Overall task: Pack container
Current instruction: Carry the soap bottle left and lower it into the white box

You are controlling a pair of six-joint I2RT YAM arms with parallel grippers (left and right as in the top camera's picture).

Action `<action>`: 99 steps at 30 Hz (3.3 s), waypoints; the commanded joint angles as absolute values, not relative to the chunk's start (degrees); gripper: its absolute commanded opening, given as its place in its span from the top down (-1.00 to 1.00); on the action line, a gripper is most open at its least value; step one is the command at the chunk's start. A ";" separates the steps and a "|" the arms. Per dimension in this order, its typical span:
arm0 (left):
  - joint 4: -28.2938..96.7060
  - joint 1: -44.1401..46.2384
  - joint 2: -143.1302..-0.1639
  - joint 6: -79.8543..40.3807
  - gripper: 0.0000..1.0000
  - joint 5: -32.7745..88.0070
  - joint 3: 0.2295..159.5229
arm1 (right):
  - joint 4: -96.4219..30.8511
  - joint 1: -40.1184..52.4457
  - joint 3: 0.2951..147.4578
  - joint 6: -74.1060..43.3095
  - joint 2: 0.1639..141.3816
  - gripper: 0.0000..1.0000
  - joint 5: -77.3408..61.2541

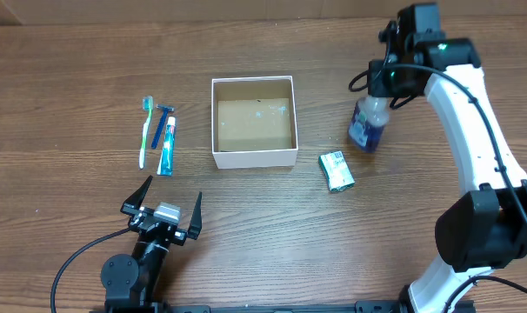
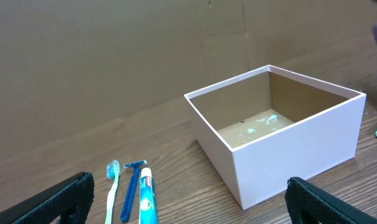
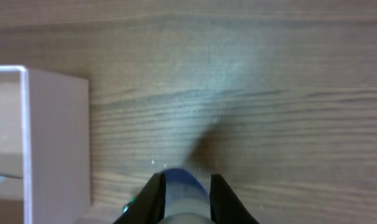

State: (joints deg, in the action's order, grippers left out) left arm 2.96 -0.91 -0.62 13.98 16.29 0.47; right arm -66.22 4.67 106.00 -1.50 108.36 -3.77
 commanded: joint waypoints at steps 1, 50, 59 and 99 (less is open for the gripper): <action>2.79 -1.58 -0.25 15.00 -1.00 16.14 0.27 | -70.32 6.07 118.10 -1.78 107.59 0.90 -0.73; 2.81 -1.58 -0.25 15.00 -1.00 16.14 0.27 | -29.89 42.48 104.49 -36.14 119.94 0.92 31.53; 2.79 -1.58 -0.25 15.00 -1.00 16.14 0.27 | -27.94 42.48 104.49 -35.99 121.38 0.92 32.73; 2.81 -1.58 -0.25 15.00 -1.00 16.14 0.27 | -36.05 42.81 120.42 -26.04 123.76 -0.54 18.37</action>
